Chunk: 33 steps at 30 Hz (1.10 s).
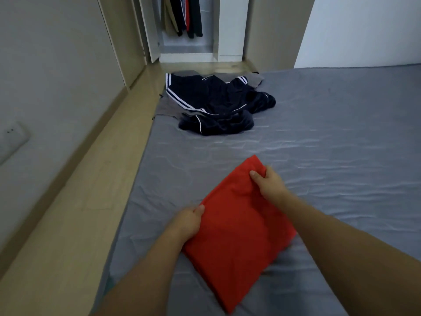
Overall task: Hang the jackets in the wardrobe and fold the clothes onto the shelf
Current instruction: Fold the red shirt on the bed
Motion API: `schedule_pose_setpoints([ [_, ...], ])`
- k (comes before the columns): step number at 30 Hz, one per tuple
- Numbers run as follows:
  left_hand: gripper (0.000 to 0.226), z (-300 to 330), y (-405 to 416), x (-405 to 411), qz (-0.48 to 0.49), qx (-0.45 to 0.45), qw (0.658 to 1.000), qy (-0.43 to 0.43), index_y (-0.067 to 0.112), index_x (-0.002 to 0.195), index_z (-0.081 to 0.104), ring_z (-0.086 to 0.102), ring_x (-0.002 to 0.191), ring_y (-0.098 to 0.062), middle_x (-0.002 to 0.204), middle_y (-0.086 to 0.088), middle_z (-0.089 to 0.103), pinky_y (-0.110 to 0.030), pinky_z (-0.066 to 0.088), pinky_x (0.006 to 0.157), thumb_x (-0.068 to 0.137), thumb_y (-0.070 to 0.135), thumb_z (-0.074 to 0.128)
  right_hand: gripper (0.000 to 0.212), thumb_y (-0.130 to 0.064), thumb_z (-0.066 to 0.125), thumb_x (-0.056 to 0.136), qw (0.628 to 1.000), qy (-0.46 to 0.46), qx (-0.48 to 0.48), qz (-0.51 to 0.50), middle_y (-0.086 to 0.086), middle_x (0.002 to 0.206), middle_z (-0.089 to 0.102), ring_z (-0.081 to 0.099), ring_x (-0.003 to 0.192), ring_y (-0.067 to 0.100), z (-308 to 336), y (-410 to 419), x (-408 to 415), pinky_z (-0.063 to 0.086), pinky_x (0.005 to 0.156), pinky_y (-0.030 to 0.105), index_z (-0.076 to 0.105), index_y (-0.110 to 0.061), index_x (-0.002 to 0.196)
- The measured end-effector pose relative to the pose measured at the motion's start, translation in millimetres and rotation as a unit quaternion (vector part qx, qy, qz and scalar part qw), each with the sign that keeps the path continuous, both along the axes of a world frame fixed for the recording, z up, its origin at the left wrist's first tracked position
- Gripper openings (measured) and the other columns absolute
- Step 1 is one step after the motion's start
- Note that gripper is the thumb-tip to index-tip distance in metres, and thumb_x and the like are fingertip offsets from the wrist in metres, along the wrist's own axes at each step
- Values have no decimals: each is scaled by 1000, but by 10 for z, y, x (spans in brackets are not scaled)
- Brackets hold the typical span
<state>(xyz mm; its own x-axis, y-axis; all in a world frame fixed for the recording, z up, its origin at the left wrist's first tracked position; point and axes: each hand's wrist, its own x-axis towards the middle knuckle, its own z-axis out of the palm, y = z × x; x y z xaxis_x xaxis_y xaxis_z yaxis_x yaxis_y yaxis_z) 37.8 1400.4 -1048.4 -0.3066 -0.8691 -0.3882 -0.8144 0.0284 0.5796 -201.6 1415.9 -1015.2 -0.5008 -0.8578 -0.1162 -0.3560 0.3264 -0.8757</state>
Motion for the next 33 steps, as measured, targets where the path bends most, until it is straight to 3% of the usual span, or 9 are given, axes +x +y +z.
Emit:
schedule_pose_setpoints([
  [2, 46, 472, 33, 42, 8, 1, 1000, -3, -2, 129, 57, 53, 125, -32, 135, -22, 56, -32, 39, 104, 107, 30, 31, 3, -14, 58, 95, 999, -33, 9, -11, 7, 87, 62, 56, 72, 16, 604, 42, 96, 49, 67, 21, 56, -12, 95],
  [5, 40, 1654, -89, 168, 18, -57, 998, -3, -1, 128, 51, 54, 122, -35, 131, -25, 56, -34, 38, 97, 107, 26, 31, 18, -6, 54, 95, 992, -124, 0, -21, 10, 93, 65, 59, 78, 20, 1802, 72, 206, 53, 75, 28, 60, -4, 112],
  [9, 32, 3955, -371, 546, -44, -219, 973, -60, 7, 112, 51, 62, 98, -39, 108, -24, 65, -40, 47, 78, 106, 32, 32, 34, -39, 64, 91, 987, -147, -51, -30, 6, 83, 70, 64, 76, 18, 3818, 101, 488, 53, 74, 34, 69, -6, 97],
  [13, 22, 6204, -368, 961, -81, -415, 905, -47, 5, 99, 59, 64, 80, -37, 91, -18, 66, -36, 46, 72, 101, 23, 46, 40, -45, 53, 96, 983, -138, -107, -53, 3, 80, 66, 62, 77, 17, 5761, 80, 838, 51, 74, 35, 69, -9, 93],
  [16, 18, 7376, -247, 1347, -147, -423, 888, -106, 9, 94, 55, 60, 83, -35, 95, -15, 64, -35, 38, 66, 90, 25, 47, 46, -49, 45, 98, 980, -92, -158, -82, 5, 99, 65, 60, 94, 20, 6837, 104, 1110, 49, 90, 40, 64, -9, 108],
  [22, 18, 8402, -551, 2026, -120, -474, 858, -157, 16, 101, 54, 60, 90, -30, 104, -7, 63, -36, 45, 71, 88, 23, 44, 48, -58, 36, 97, 971, -41, -222, -75, -5, 69, 57, 54, 65, 10, 7943, -203, 1720, 39, 57, 28, 55, -20, 74],
  [27, 23, 8956, -1357, 2516, -103, -468, 868, -127, 23, 108, 53, 60, 96, -29, 110, -5, 62, -35, 40, 70, 91, 18, 39, 59, -59, 30, 97, 961, -12, -244, -128, 1, 65, 54, 51, 59, 16, 8487, -890, 2324, 38, 56, 31, 51, -15, 65],
  [30, 30, 9256, -1858, 2698, -77, -477, 868, -114, 25, 111, 54, 58, 100, -31, 109, -6, 59, -42, 48, 79, 88, 14, 39, 57, -55, 28, 100, 947, 26, -273, -165, 1, 63, 51, 48, 59, 18, 8712, -1339, 2607, 34, 54, 31, 44, -16, 62],
  [33, 33, 9517, -2352, 2756, -53, -457, 881, -105, 21, 116, 52, 52, 105, -35, 110, -12, 55, -52, 48, 87, 88, 11, 38, 53, -56, 27, 99, 938, 39, -280, -200, 4, 76, 57, 54, 73, 23, 8915, -1755, 2788, 41, 68, 35, 47, -16, 71],
])
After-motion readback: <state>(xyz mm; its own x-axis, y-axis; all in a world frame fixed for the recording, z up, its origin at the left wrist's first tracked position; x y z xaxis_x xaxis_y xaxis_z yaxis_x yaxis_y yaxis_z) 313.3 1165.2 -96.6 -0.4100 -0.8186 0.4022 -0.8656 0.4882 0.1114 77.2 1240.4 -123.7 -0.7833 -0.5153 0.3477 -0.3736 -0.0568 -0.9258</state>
